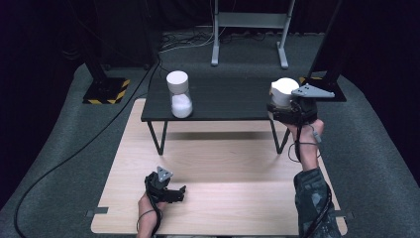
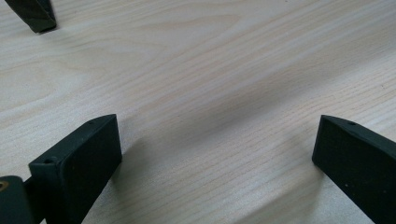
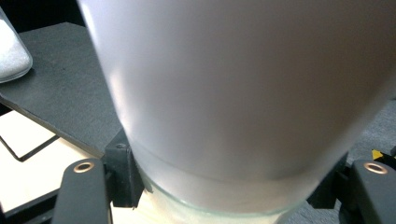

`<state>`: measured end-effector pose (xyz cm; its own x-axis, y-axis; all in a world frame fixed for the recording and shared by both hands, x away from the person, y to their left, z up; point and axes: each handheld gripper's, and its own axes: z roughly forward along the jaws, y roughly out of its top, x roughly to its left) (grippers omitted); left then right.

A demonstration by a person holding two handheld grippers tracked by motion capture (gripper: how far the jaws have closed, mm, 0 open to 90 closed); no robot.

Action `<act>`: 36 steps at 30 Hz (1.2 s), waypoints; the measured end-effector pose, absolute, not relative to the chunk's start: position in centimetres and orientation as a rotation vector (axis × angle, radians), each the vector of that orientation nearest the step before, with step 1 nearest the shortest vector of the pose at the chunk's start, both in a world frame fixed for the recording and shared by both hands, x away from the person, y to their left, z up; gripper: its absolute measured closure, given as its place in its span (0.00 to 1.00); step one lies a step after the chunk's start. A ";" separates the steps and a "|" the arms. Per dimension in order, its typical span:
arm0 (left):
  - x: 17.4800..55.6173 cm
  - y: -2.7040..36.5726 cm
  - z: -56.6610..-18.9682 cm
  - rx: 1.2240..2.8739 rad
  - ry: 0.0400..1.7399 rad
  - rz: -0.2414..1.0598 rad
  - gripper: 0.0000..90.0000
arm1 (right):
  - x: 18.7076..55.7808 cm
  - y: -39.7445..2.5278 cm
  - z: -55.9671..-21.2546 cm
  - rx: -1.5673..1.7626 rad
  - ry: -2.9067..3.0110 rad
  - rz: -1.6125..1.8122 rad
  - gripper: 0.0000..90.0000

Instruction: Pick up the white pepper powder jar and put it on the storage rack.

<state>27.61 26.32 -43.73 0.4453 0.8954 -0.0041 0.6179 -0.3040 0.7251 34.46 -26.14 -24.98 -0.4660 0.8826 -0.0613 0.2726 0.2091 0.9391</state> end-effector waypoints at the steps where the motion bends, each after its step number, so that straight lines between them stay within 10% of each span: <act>1: 27.6 26.3 -43.7 2.036 1.264 0.538 0.01 | 34.5 -26.1 -25.0 1.071 1.866 1.261 0.33; 36: 27.6 26.4 -43.7 2.040 1.259 0.538 0.02 | 37.7 -25.1 -25.5 1.115 1.867 1.274 0.33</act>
<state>27.62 26.35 -43.71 0.4492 0.8934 -0.0015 0.6166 -0.3088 0.7242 37.74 -25.08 -25.46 -0.4585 0.8883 -0.0258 0.2998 0.1819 0.9365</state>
